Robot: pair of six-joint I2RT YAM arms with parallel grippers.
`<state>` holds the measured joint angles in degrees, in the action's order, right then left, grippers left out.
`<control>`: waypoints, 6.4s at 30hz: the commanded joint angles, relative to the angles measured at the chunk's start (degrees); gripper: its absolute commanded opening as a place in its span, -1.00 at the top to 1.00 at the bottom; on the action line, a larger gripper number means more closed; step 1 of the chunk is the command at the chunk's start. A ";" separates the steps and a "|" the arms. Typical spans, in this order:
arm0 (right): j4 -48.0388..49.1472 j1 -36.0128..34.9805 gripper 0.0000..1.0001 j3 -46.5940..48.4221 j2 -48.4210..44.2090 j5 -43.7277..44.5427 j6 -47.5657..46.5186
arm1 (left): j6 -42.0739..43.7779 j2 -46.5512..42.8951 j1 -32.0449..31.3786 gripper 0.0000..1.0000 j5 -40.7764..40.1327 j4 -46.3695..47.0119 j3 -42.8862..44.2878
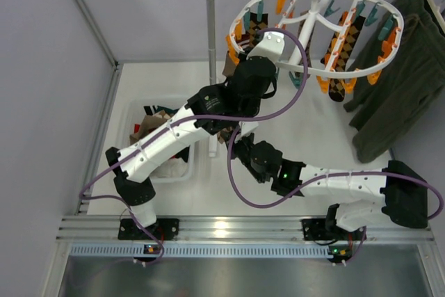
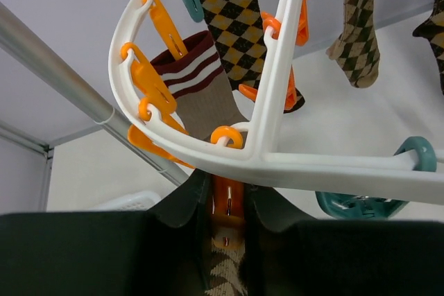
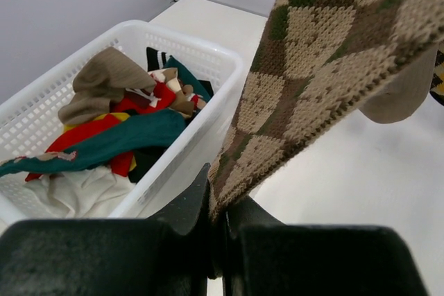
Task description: Remove the socks clipped to the hanger
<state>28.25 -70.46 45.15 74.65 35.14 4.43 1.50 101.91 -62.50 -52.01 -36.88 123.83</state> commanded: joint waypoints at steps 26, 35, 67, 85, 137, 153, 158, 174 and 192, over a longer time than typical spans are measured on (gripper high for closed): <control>-6.88 -3.02 1.00 6.52 2.59 4.14 -5.64 | -2.03 -2.51 0.45 -0.66 0.35 2.43 1.76; -12.51 -5.13 1.00 16.29 11.48 8.02 -7.42 | 3.33 -1.01 -1.40 -0.52 -10.46 2.43 3.78; -9.00 -5.92 1.00 12.16 6.82 3.62 -6.71 | 3.60 1.63 1.15 0.01 -12.41 2.61 2.20; -7.86 -6.89 1.00 6.72 3.40 5.12 -4.78 | 3.43 2.33 2.56 1.00 -9.08 2.78 3.43; -37.65 6.47 0.08 64.17 45.47 -37.07 4.35 | -20.66 -66.40 3.26 -0.97 -22.43 -8.03 -55.62; -26.32 8.05 -0.99 20.62 3.24 -26.44 7.70 | -25.49 -62.45 3.17 -0.97 -0.95 -6.02 -55.89; -28.16 8.40 -0.99 8.22 -12.58 -21.43 8.49 | -22.68 -58.50 3.26 -0.97 14.54 7.42 -62.04; -47.41 8.58 -0.99 -0.84 -48.97 -21.59 8.67 | -12.23 -31.25 16.53 -0.97 40.93 57.08 -77.16; -44.95 8.67 -0.99 -1.46 -51.54 -30.74 6.56 | -9.76 -12.61 22.77 -0.43 47.78 75.64 -71.89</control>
<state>-17.69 -62.39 43.55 22.46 5.93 11.90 -8.86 89.58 -40.14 -6.20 30.79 49.41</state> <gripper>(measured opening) 0.993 0.780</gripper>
